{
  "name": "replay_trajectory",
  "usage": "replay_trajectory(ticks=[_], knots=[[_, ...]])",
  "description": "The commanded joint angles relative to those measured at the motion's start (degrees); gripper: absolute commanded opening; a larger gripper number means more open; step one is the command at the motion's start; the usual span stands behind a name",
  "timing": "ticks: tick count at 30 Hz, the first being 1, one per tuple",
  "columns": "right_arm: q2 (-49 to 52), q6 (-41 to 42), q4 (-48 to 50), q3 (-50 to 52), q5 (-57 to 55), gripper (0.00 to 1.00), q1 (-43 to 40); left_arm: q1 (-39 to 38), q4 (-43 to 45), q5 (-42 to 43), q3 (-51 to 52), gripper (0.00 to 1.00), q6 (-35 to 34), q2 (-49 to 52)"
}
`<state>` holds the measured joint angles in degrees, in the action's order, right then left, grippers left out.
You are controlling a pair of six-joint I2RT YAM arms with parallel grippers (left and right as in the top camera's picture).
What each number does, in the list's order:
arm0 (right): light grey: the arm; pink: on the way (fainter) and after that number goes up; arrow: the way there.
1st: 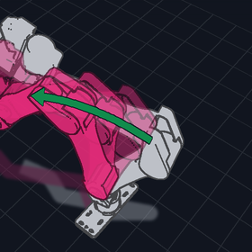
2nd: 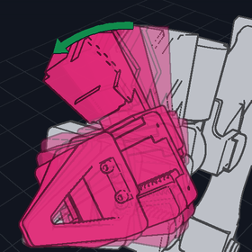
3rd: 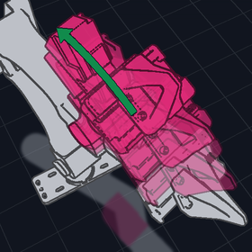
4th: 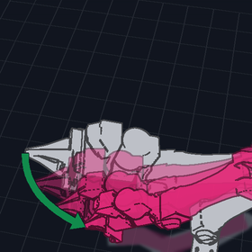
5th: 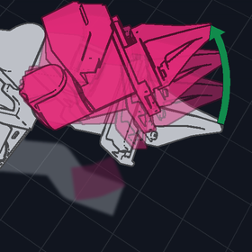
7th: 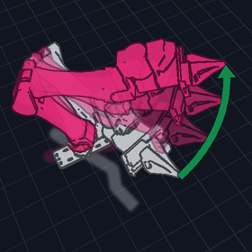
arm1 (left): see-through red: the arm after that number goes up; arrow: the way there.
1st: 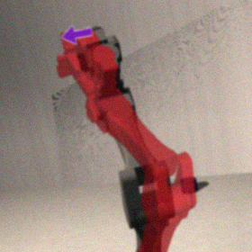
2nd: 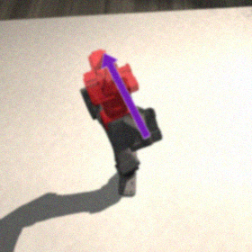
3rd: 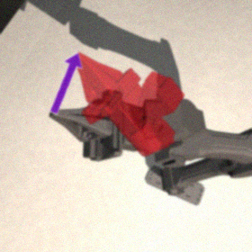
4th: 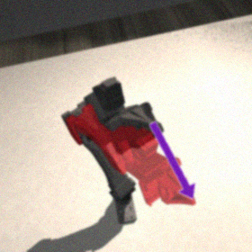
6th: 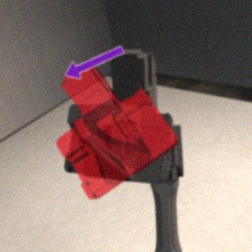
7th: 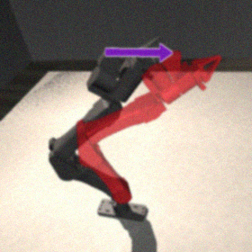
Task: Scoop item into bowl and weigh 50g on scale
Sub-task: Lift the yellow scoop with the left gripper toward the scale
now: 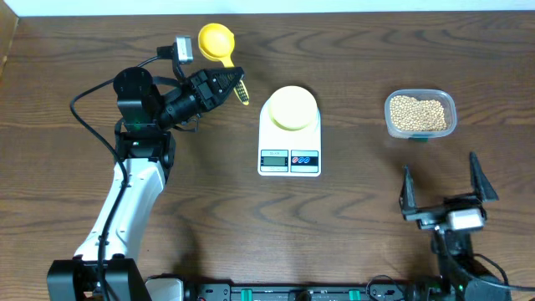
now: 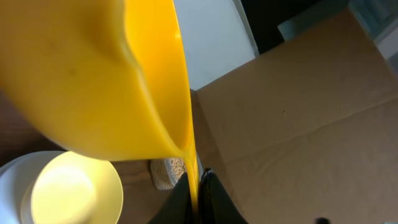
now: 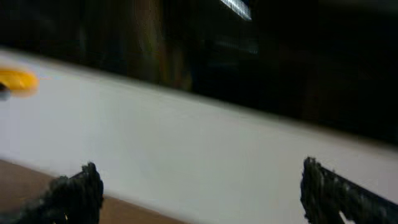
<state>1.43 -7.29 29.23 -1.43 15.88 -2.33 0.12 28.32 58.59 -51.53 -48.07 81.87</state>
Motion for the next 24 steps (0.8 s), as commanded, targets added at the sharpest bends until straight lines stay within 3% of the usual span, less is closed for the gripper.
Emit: replay_trajectory(ticks=[1,8,10,13,17,21,24], knots=[[3.87,2.23,-1.88,-5.68,3.13,0.99,0.39,-1.07,0.59,-0.66,-1.27,0.07,-0.07,-0.74],[26.43,3.28,-24.48,-30.84,13.18,0.99,0.42,-6.97,1.64,-6.62,-1.27,0.07,-0.31,-0.74],[32.09,5.09,-25.68,-34.99,16.94,0.99,0.42,-8.39,2.89,-7.91,-1.25,0.07,-0.52,-0.76],[39.01,10.32,-21.73,-37.64,21.79,0.99,0.42,-10.47,7.69,-8.26,-1.25,0.07,-0.74,-0.74],[46.42,20.92,-9.22,-37.73,29.14,0.99,0.42,-13.16,16.55,-8.31,-1.27,0.07,-0.74,-0.74],[51.58,42.62,-1.33,-37.73,42.34,0.99,0.46,-14.75,20.59,-8.74,-1.27,0.07,-0.74,-0.74],[55.04,56.15,6.49,-37.73,38.99,0.96,1.68,-15.10,20.46,-10.32,-1.25,0.07,-1.49,-0.74]])
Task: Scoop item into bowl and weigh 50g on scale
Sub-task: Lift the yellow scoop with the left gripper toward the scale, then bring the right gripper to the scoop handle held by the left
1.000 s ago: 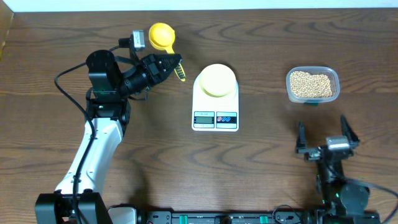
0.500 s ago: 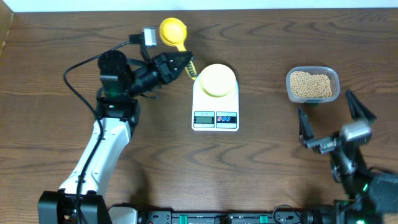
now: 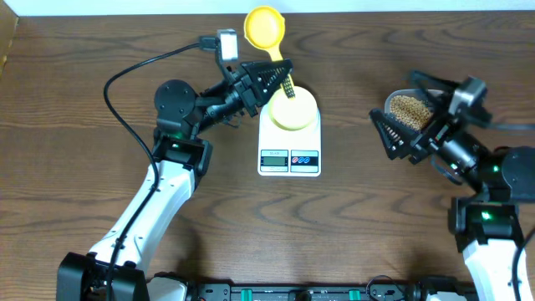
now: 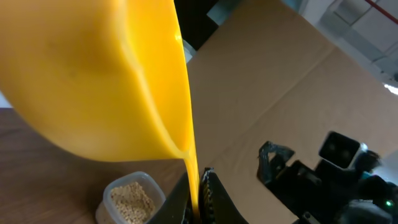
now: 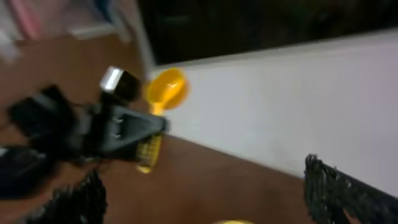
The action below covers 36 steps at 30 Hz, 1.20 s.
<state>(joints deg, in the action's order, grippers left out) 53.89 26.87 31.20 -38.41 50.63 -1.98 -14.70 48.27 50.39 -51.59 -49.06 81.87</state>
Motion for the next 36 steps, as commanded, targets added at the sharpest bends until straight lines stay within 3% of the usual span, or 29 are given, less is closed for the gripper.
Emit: replay_trajectory(ticks=[1,3,7,11,17,26,36], knots=[[3.48,24.96,5.44,-0.74,2.54,0.84,1.70,-0.28,0.50,-2.82,-1.18,0.07,-1.33,-0.74],[5.31,33.18,5.31,-0.74,-0.90,0.76,2.86,-0.28,0.55,-4.96,-1.20,0.07,-4.63,-0.74],[9.16,48.81,5.35,-0.74,-3.15,0.78,6.56,-0.28,0.63,-6.80,-1.20,0.07,-10.14,-0.74],[12.22,56.50,6.38,-0.74,-6.69,0.77,12.02,-0.28,0.74,-9.27,-1.18,0.07,-17.68,-0.74],[14.27,58.88,7.50,-0.74,-16.94,0.73,20.44,-0.28,0.72,-11.02,-1.18,0.07,-25.73,-0.74],[14.27,58.77,9.79,-0.74,-28.46,0.68,27.96,-3.19,0.72,-11.02,-1.18,0.07,-26.08,-0.76],[14.27,57.44,11.28,-0.74,-29.33,0.57,28.28,-6.34,0.70,-11.08,-1.18,0.07,-26.08,-0.74]])
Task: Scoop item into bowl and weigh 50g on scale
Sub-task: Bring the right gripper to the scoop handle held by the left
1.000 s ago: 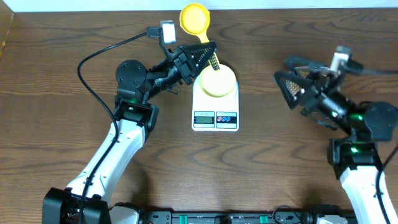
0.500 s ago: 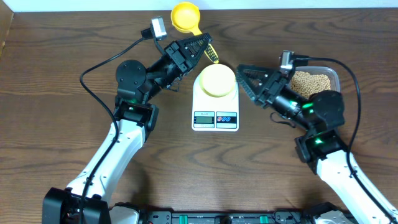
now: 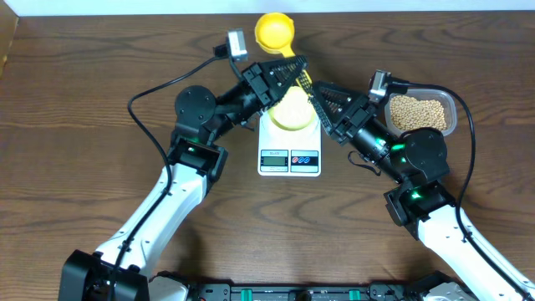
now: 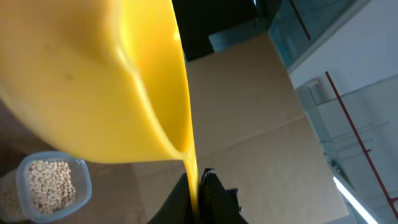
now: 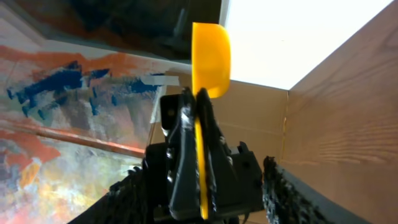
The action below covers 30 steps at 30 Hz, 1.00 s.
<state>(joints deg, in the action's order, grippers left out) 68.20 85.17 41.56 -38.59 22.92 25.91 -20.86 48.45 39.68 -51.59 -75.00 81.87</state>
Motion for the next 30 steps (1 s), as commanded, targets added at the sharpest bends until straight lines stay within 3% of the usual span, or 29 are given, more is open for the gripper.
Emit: replay_trajectory(ticks=[1,12,21,30], knots=[[-0.04,-0.83,1.16,-0.57,-1.62,0.56,0.39,-0.17,0.52,-0.46,-1.18,0.07,-0.13,-0.74],[-0.04,-0.79,1.81,-0.57,-1.42,0.47,0.72,-2.71,0.50,-4.81,-1.18,0.07,-0.04,-0.74],[-0.04,-1.46,1.97,-0.57,-1.40,0.37,0.74,-2.69,0.52,-3.15,-1.14,0.07,-0.02,-0.74],[-0.04,-4.74,1.97,-0.57,-1.38,0.38,0.76,-2.69,0.52,0.74,-1.14,0.07,1.20,-0.74]])
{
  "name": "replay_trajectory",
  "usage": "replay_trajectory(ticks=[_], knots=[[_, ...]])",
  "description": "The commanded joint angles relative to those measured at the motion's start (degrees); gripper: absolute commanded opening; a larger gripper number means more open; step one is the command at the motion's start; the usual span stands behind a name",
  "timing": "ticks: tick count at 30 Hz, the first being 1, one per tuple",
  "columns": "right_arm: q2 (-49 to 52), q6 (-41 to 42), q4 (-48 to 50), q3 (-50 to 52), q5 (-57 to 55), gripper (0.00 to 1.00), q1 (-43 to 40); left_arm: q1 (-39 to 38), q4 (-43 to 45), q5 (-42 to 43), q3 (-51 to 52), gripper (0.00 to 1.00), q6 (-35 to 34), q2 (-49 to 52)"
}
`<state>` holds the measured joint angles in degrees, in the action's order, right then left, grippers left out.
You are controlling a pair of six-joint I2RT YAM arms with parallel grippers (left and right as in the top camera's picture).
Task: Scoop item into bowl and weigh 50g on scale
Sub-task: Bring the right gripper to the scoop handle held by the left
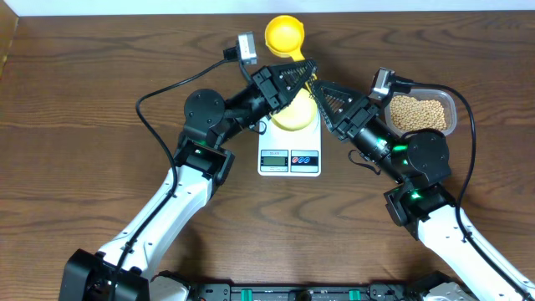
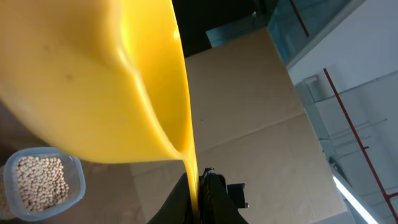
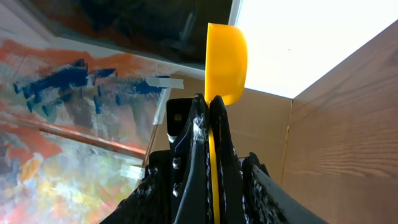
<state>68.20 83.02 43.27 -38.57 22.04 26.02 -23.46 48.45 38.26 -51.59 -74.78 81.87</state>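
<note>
The yellow scoop (image 1: 285,35) is held above the back edge of the white scale (image 1: 289,155), its cup up and its handle pinched in my left gripper (image 1: 298,77), which is shut on it. In the left wrist view the scoop's cup (image 2: 93,81) fills the frame and looks empty. A pale yellow bowl (image 1: 292,119) sits on the scale. My right gripper (image 1: 323,94) is just right of the scoop's handle, open. In the right wrist view its fingers (image 3: 264,190) straddle the left gripper's tips and the scoop's handle (image 3: 213,168). The clear tub of beans (image 1: 420,112) stands at the back right.
The scale's display (image 1: 274,158) faces the table's front edge. A cable (image 1: 155,92) loops off the left arm toward its wrist camera. Both arms cross over the middle of the table near the scale. A cardboard wall (image 2: 267,106) stands beyond the table.
The scoop and my left gripper have shifted slightly right and toward the back. My right gripper's fingers stand closer together around the left gripper's tips and the scoop's handle.
My left gripper held the scoop left of the scale while my right gripper rested open at the front right. Then the scoop was over the scale and my right arm was up by the bean tub. Later my right gripper faced the scoop's handle, and now straddles it.
</note>
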Motion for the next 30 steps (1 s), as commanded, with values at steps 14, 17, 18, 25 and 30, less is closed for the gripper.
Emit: replay_trajectory(ticks=[14,17,18,25,30], knots=[[-0.04,-3.41,0.24,-0.59,0.76,0.25,0.66,-0.09,0.55,3.34,-1.16,0.06,0.98,-0.74],[-0.04,-3.43,0.24,-0.59,0.76,0.22,0.66,-0.11,0.55,3.37,-1.16,0.07,0.96,-0.74],[-0.04,-3.43,0.24,-0.59,0.74,0.21,0.66,-0.11,0.55,3.39,-1.16,0.07,0.98,-0.74],[-0.04,-5.46,0.26,-0.59,0.66,0.02,0.66,-0.09,0.55,3.76,-1.16,0.08,0.96,-0.74],[-0.04,-7.58,0.24,-0.59,0.09,0.01,0.66,-0.09,0.52,3.76,-1.16,0.52,0.96,-0.74]])
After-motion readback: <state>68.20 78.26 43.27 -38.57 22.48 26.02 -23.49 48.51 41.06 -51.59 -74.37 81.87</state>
